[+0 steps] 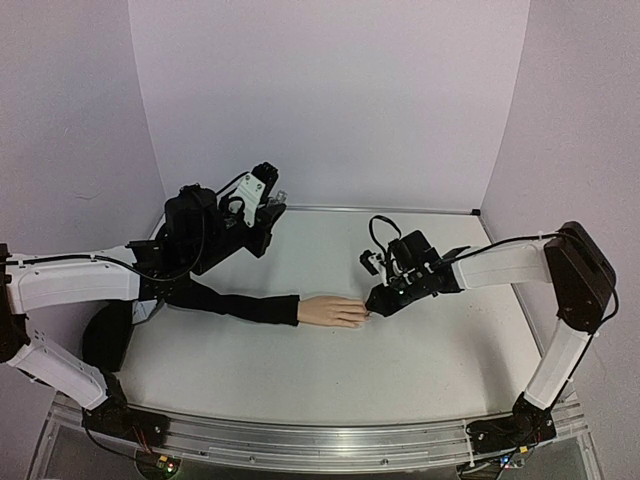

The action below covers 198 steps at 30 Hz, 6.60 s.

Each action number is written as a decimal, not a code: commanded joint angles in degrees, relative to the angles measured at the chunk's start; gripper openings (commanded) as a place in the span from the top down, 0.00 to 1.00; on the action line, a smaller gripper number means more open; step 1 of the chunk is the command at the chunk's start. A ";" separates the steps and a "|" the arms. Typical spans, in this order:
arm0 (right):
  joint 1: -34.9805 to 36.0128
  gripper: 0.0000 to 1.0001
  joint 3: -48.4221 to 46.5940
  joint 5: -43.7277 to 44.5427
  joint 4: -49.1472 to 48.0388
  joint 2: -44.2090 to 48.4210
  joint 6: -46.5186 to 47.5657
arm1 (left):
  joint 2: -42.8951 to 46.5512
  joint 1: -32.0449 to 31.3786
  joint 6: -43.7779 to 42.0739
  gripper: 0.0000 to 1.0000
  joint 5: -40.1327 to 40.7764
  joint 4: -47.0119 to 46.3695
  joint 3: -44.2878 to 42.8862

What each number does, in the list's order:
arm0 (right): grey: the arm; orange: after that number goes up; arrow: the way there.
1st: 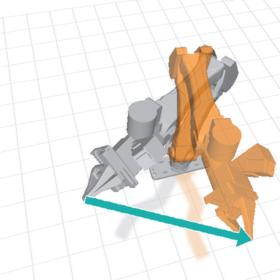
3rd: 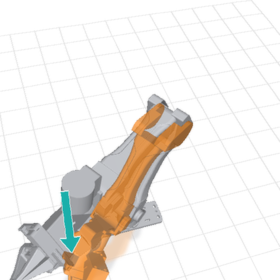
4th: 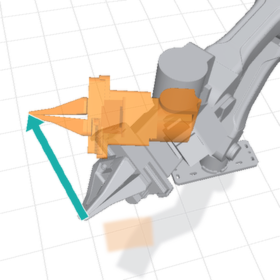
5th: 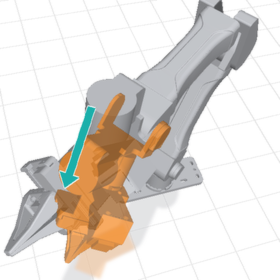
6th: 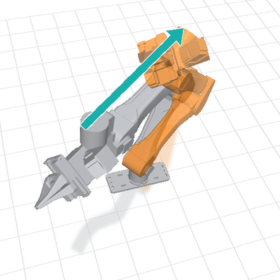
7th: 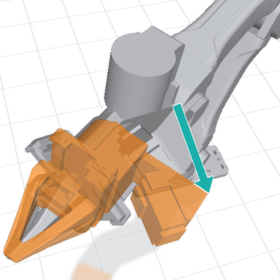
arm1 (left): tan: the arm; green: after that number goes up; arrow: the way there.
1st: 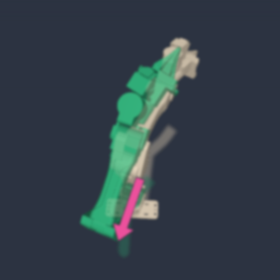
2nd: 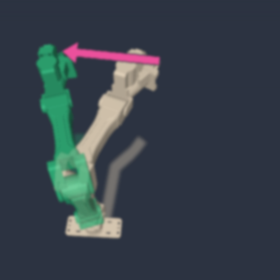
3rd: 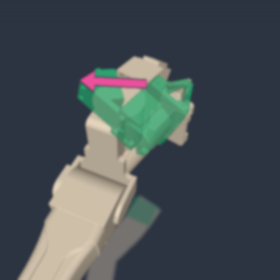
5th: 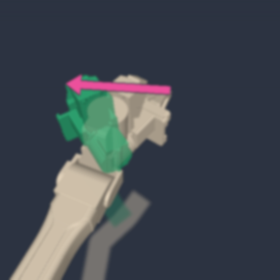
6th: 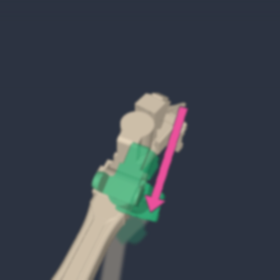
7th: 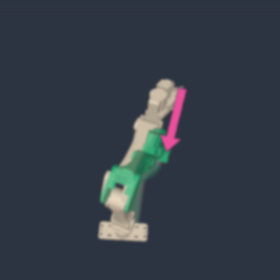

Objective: Paint the nails

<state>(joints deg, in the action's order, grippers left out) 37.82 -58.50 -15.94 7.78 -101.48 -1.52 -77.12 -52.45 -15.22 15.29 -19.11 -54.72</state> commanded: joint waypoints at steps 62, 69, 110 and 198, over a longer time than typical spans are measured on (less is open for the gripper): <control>0.94 1.00 -3.40 2.68 2.22 -3.57 -0.02 | 1.71 0.13 -0.36 1.00 0.62 -1.63 -0.63; 0.94 1.00 -3.38 3.48 2.40 -3.61 -0.14 | 1.71 0.15 -0.34 1.00 0.62 -1.54 -0.61; 0.94 1.00 1.84 6.04 -0.24 2.44 0.60 | 1.97 0.11 -0.33 1.00 0.43 -1.22 -0.76; 1.60 1.00 -0.93 3.76 -0.08 -2.30 -0.91 | 2.64 0.14 -0.80 1.00 0.44 -0.75 -0.72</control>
<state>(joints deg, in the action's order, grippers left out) 38.96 -58.50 -13.38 7.36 -103.09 -2.59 -76.77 -52.45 -15.24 15.25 -19.03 -54.72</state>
